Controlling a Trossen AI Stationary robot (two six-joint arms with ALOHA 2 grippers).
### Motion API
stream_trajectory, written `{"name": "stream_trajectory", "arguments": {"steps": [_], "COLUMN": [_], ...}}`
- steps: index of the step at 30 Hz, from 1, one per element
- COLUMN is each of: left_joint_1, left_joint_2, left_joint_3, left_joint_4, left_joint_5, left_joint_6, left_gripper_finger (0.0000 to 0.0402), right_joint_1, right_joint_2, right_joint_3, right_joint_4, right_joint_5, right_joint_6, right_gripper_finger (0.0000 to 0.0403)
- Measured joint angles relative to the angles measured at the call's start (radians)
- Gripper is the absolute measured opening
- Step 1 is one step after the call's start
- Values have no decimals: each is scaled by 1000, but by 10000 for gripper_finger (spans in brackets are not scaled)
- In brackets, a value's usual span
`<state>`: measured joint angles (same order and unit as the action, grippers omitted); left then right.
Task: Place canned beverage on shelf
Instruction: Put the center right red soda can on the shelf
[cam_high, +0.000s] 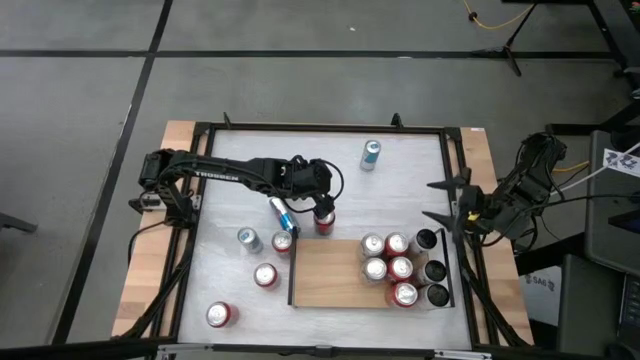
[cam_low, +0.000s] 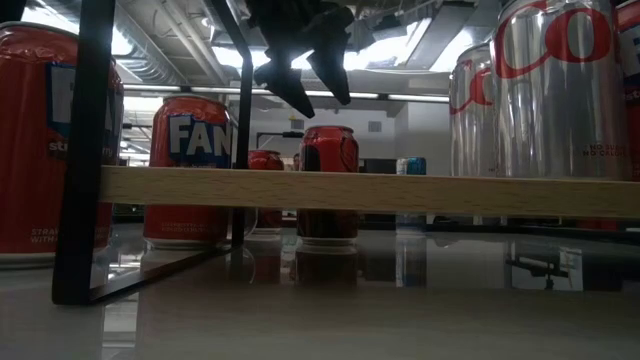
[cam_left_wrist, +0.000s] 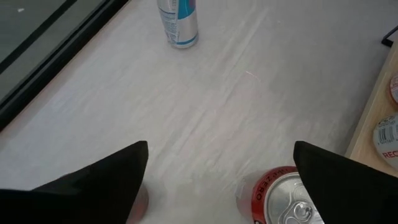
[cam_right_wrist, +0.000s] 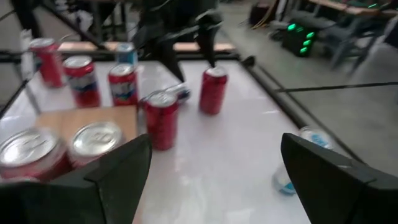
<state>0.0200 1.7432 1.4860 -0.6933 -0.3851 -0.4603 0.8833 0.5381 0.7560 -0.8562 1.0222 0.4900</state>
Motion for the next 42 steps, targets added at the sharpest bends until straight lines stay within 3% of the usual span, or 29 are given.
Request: {"name": "stream_trajectory", "arguments": {"steps": [10, 29, 36, 42], "left_joint_1": [-2, -16, -47, -83], "left_joint_2": [0, 0, 0, -2], "left_joint_3": [0, 2, 84, 159], "left_joint_4": [66, 355, 237, 23], "left_joint_5": [1, 60, 54, 54], "left_joint_6": [0, -52, -177, -401], "left_gripper_finger": [397, 397, 397, 397], "right_joint_1": [0, 0, 0, 0], "right_joint_2": [0, 0, 0, 1], "right_joint_3": [0, 0, 0, 0], "right_joint_4": [47, 126, 176, 178], "right_joint_5": [159, 245, 322, 331], "right_joint_6": [2, 2, 2, 2], "right_gripper_finger": [347, 347, 347, 347]}}
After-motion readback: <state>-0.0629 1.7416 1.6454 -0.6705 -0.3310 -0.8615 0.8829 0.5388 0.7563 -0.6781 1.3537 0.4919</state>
